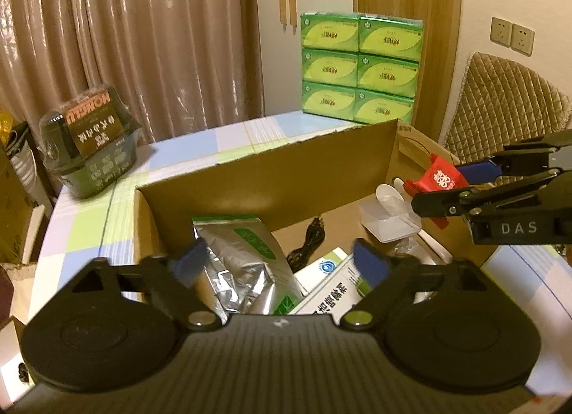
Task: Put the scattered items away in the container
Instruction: 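Open both grippers to drop the cable and red packet inside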
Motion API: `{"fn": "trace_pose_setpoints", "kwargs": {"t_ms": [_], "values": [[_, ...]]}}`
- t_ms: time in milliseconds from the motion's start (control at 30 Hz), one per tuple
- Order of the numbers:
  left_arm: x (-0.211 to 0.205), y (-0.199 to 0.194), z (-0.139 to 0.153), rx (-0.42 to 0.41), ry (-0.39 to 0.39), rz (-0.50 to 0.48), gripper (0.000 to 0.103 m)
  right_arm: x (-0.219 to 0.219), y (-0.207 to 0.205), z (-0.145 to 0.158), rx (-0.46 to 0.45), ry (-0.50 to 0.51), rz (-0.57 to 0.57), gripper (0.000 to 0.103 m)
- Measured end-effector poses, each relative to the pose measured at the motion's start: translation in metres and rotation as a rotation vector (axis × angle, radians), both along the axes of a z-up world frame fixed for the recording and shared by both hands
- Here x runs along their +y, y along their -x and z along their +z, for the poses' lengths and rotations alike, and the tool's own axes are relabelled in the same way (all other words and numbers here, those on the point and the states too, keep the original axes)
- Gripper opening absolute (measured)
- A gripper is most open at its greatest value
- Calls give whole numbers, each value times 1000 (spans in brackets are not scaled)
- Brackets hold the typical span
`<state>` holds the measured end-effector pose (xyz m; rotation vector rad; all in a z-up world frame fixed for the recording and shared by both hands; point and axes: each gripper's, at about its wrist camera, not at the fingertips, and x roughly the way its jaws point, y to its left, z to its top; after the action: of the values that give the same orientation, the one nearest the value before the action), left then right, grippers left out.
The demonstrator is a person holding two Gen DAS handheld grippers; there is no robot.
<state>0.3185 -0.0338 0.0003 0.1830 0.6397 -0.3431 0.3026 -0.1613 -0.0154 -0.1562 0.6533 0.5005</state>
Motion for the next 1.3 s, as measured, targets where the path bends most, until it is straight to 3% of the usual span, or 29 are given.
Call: {"fn": "trace_pose_setpoints", "kwargs": {"t_ms": [133,667,700,733,800,1300], "values": [[2,3,1,-31,-9,-4,102,1,-1,0,1,0,0,42],[11,3,-3,-43,9,52,102,2,-7,-2,-1,-17,-2,42],[11,3,-3,-43,8,52,102,2,-7,-1,-7,-24,1,47],[11,3,-3,-42,7,54,102,2,-7,0,-12,-31,6,65],[12,3,-4,-39,7,58,102,2,-6,2,-35,-42,-2,87],[15,8,-5,-48,10,77,102,-4,1,-4,-18,-7,-16,87]]}}
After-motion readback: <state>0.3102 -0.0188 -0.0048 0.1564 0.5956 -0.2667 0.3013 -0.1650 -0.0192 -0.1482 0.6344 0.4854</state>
